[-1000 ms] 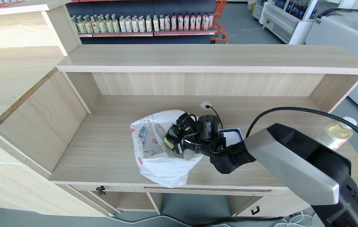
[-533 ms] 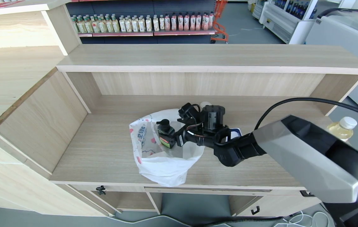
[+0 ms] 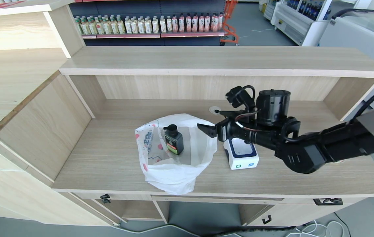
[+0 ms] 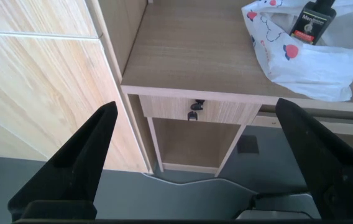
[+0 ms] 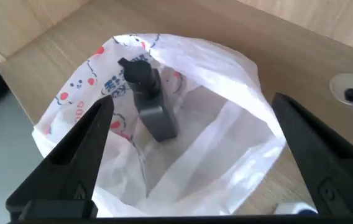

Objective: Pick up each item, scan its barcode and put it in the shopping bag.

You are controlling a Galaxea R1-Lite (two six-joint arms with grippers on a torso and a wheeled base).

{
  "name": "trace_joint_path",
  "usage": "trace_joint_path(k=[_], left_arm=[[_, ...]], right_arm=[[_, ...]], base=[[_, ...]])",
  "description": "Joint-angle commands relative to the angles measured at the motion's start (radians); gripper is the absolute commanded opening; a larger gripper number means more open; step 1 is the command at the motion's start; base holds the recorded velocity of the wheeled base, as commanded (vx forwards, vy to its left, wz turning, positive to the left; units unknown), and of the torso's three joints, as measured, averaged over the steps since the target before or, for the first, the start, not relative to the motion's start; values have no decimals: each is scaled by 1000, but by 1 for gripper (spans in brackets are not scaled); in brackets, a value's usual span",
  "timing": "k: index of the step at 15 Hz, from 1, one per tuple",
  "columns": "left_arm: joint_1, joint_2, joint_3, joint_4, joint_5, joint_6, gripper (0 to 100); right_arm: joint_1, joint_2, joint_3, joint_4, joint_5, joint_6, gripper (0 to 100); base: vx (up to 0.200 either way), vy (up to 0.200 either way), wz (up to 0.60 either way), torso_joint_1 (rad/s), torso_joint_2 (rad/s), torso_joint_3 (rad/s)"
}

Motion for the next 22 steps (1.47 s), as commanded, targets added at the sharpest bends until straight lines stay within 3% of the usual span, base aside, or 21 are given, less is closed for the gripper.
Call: trace_joint_path(k=[1,5,10,12,18,22], left_arm=[[0,0,0,0,0,0,100],[0,0,0,0,0,0,100],[0,0,0,0,0,-2,100],[0,0,0,0,-1,-2,100],[0,0,0,0,-1,1,100],[0,0,0,0,-1,3,100]], right_arm=[[-83,-355,306,39,-171,24,100],[-169,-610,552,113,-182,36,100],[-181,-774,799,110,-329,30,100],[-195,-797,836,110,-332,32,100],[-365,-809,911,110,-330,32,100],[-408,-794,883,110,-326,38,100]], base=[[0,0,0,0,0,0],[0,0,0,0,0,0],[0,0,0,0,0,0],[0,0,0,0,0,0],[0,-200,0,2,2,5],[0,-200,0,1,2,2]])
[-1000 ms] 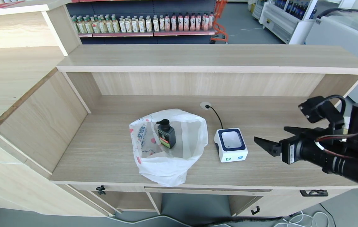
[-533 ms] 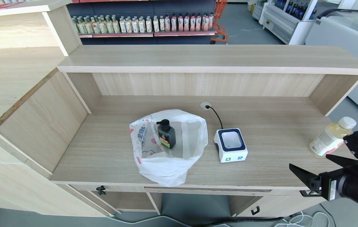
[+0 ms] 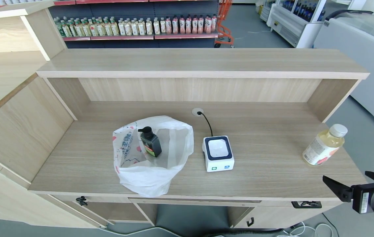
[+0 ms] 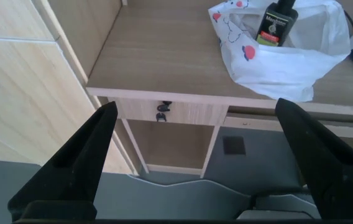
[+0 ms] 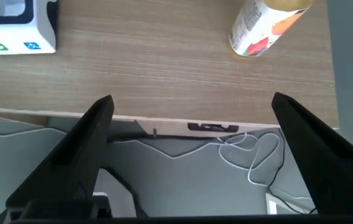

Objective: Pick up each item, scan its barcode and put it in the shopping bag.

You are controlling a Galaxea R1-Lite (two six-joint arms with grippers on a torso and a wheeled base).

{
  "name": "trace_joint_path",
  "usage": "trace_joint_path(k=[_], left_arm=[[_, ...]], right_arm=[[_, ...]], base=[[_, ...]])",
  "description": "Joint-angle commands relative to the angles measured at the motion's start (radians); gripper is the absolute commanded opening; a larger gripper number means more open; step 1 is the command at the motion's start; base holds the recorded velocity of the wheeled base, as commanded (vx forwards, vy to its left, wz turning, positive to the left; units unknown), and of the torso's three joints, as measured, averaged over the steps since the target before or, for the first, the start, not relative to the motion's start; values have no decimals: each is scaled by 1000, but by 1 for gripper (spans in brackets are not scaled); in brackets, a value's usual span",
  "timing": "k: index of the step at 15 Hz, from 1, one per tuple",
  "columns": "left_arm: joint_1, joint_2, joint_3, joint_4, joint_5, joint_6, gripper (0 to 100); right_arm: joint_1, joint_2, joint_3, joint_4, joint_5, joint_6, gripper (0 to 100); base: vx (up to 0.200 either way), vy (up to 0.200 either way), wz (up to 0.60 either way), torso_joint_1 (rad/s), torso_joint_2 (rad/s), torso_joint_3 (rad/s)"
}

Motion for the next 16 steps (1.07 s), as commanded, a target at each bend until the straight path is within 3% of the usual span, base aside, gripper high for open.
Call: trace_joint_path(k=[1,5,16], left_arm=[[0,0,0,0,1,-1,100],[0,0,0,0,1,-1,100],[0,0,0,0,1,1,100]], right_arm=[[-45,48,-40,-2,2,1,100],[-108,82,-57,-5,49,-3,100],[-106,99,-55,-3,105,-22,100]], base=[[0,-200,0,2,7,-2],[0,-200,0,1,6,5],[0,-200,0,4,2,2]])
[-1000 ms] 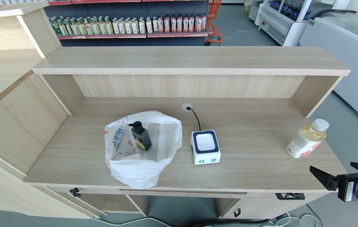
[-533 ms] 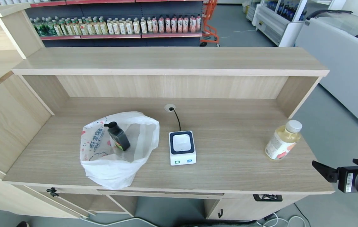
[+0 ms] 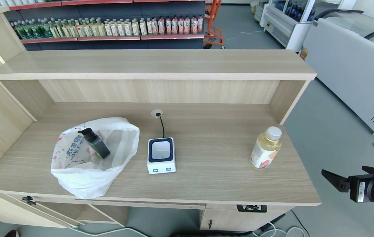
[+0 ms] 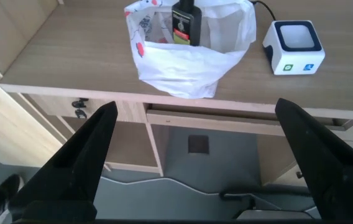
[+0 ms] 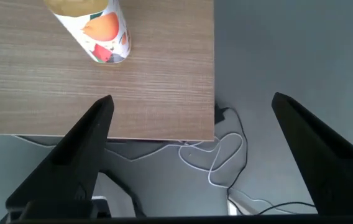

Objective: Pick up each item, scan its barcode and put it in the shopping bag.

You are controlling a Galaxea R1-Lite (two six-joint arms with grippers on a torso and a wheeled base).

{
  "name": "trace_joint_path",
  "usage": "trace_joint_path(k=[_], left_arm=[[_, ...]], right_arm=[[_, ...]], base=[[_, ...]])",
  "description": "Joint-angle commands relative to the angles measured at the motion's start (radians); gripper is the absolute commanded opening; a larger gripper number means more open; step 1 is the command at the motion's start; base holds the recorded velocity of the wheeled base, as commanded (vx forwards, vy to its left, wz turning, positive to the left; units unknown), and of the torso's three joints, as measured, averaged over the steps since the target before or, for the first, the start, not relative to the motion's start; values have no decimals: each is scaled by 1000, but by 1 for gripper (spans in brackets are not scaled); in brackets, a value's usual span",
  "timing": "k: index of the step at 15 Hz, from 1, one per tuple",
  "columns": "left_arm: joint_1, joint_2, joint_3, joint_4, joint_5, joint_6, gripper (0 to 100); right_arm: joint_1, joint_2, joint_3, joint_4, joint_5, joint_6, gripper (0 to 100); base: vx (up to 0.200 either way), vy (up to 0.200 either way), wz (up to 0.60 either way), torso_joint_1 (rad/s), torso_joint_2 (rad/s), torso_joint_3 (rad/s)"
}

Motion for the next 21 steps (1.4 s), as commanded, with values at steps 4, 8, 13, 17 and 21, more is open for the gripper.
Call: trace_joint_path(k=[4,8,13,17,21], left_arm=[[0,0,0,0,0,-5,100],[0,0,0,0,0,-5,100],[0,0,0,0,0,-5,100],[0,0,0,0,0,-5,100],[0,0,0,0,0,-5,100]], right_arm=[[7,40,-11,-2,101,-2,100],[68,144,-27,-87,173,9,100],[147,359,-18,-371,198,7,100],[216,450,3,-493,146,10,100],[274,557,-6,-613,89,10,100]], base=[[0,-100,0,1,1,0],[0,0,0,0,0,0],[0,0,0,0,0,0],[0,0,0,0,0,0],[0,0,0,0,0,0]])
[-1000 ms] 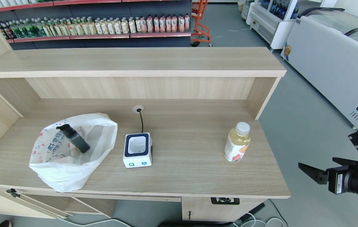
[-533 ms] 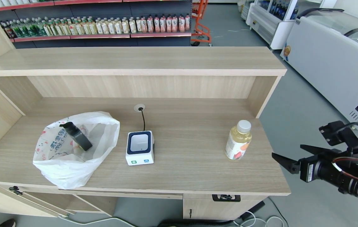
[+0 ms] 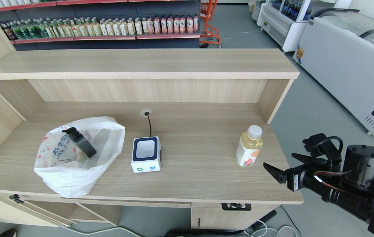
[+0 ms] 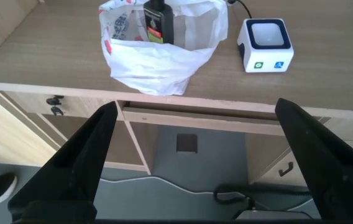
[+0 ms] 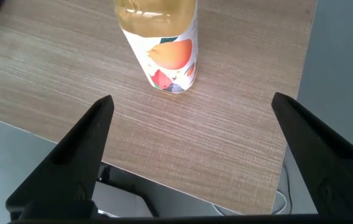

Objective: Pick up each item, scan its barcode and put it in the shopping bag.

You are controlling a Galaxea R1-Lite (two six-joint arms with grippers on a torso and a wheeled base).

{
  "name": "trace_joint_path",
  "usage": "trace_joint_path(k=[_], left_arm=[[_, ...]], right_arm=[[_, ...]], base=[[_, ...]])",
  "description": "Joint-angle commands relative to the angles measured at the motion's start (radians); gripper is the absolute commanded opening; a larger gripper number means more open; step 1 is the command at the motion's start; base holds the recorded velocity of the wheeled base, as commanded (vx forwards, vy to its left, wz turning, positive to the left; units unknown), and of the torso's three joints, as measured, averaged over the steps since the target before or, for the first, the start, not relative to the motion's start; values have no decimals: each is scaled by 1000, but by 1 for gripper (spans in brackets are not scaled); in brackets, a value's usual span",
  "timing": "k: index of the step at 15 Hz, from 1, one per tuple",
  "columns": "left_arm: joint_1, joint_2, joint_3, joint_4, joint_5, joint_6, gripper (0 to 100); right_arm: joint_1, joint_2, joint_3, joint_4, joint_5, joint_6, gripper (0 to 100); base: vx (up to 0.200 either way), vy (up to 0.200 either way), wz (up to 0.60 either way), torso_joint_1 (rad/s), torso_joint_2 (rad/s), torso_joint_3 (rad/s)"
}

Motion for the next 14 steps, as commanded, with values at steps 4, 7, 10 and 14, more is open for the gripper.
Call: trace_joint_path(k=[4,7,10,14], left_arm=[[0,0,0,0,1,0,100],[0,0,0,0,0,0,100],[0,0,0,0,0,0,100],[0,0,0,0,0,0,100]], right_arm=[[35,150,-34,-100,-63,-44,100],[36,196,-98,-109,-72,-51,100],[61,238,-187,-100,-70,-49,100],[101,290,-264,-101,-70,-52,100]], base=[[0,0,0,0,0,0],[0,0,0,0,0,0],[0,0,0,0,0,0],[0,0,0,0,0,0]])
